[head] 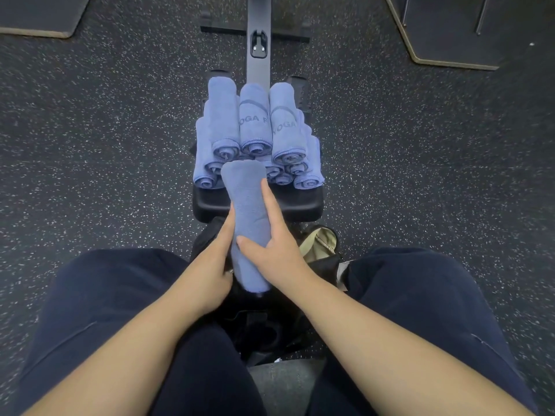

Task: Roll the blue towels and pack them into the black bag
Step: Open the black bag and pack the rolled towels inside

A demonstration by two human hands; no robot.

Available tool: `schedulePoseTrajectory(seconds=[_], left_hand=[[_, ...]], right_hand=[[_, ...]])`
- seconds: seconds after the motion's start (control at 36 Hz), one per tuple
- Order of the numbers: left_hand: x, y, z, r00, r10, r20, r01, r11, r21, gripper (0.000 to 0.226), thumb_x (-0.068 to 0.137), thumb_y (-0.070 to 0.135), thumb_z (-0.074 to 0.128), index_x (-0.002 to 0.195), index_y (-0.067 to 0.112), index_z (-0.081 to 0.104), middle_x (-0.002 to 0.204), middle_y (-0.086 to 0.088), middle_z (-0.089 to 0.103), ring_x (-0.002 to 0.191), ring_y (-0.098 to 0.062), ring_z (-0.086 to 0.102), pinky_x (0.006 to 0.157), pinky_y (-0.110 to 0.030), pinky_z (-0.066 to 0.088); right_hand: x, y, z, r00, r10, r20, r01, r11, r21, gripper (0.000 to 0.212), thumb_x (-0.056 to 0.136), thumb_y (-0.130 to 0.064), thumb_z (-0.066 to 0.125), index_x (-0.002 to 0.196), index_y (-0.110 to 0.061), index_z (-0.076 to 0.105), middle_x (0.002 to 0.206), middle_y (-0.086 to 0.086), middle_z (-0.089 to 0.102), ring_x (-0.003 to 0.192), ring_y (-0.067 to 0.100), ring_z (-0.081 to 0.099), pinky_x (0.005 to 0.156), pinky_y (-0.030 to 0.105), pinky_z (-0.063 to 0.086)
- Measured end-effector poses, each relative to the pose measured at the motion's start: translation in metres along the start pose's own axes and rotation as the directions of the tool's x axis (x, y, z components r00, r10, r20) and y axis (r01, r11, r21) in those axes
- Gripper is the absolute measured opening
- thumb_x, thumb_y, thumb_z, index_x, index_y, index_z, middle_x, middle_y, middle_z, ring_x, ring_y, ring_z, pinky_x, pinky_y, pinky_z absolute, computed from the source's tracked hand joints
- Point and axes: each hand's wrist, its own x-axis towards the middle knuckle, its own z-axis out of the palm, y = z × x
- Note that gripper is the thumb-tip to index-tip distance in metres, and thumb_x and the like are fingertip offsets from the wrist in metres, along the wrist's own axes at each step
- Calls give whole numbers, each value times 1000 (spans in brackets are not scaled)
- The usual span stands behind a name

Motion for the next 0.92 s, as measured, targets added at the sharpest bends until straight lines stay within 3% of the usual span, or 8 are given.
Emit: schedulePoseTrajectory(seconds=[0.08,0.19,0.25,0.31,0.42,0.5,0.67,0.92], left_hand=[[4,-6,-1,996,15,-83,-16,1000,-11,103,75,-23,44,140,54,21,143,21,39,125,13,40,99,-6,33],[4,-19,-3,988,58,-140,-26,974,224,65,62,-24,39,83,37,51,117,7,45,109,-5,47,92,-13,36],[4,-24,-3,993,31,-117,12,939,345,60,65,-20,40,78,35,61,124,-2,47,114,-21,47,96,-26,35],[5,-25,-3,995,-55,-77,85,874,479,59,75,-14,43,97,33,73,136,-6,46,114,-30,44,98,-29,32],[5,-20,0,980,-182,-84,193,739,645,62,86,-3,40,140,27,48,145,0,36,112,-27,37,100,-24,31],[6,-15,2,975,-186,-123,221,737,638,60,87,-1,38,143,19,44,143,-2,38,110,-29,39,100,-25,29],[11,-10,2,969,-187,-165,248,779,576,43,90,9,50,133,8,54,135,-10,48,111,-35,47,102,-33,31],[13,-21,4,961,-185,-205,266,813,518,68,72,-11,51,138,9,51,129,-17,46,108,-41,45,98,-38,36]], right_hand=[[3,0,-3,999,-15,-45,14,1000,-16,90,84,2,59,130,-61,14,133,-26,38,124,-6,42,105,14,32],[5,9,-15,995,-17,-96,8,995,-101,90,85,-3,61,131,-62,12,132,-15,36,123,-4,38,104,9,26],[5,14,-22,991,0,-132,-19,990,-143,89,86,-5,60,130,-65,9,128,-14,37,117,0,43,99,11,31],[6,18,-28,986,11,-168,-39,985,-166,89,86,-7,58,127,-68,8,124,-11,39,111,5,46,95,16,33],[9,22,-33,977,27,-212,-59,988,-145,87,88,-8,57,126,-68,7,124,-14,36,108,3,44,89,11,32],[9,25,-34,977,27,-213,-52,992,-113,86,88,-7,57,130,-63,8,123,-15,34,105,-7,36,85,1,26],[9,27,-31,977,23,-214,-50,991,-126,89,85,-5,57,127,-67,8,118,-7,41,106,8,46,91,17,32],[12,35,-28,973,31,-230,-49,996,-75,88,87,-4,56,131,-63,8,116,-8,36,100,-1,40,87,12,29]])
